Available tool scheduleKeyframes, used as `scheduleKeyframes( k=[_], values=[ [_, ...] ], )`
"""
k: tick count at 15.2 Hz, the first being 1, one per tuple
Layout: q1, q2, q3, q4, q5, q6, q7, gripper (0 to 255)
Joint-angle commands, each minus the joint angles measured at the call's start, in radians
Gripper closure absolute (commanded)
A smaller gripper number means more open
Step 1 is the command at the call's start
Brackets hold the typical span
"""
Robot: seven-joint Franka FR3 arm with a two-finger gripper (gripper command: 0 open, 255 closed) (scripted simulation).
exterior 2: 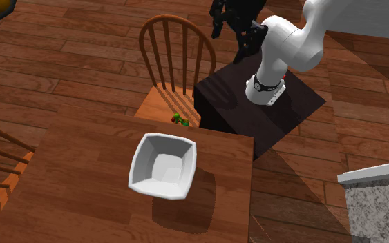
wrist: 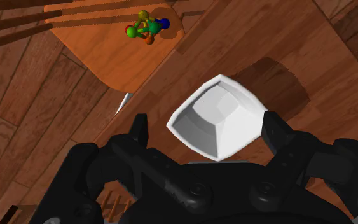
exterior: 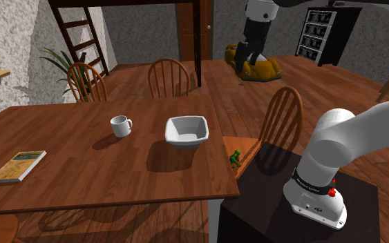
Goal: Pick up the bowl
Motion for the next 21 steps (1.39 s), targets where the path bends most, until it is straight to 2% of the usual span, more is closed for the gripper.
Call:
scheduleKeyframes(
  k=[1,11,21],
  values=[
    [0.000,0.000,0.000,0.000,0.000,0.000,0.000,0],
    [-0.052,0.173,-0.011,-0.182,0.098,0.333,0.178,0],
    [-0.066,0.469,-0.029,-0.248,0.236,0.682,0.297,0]
  ],
)
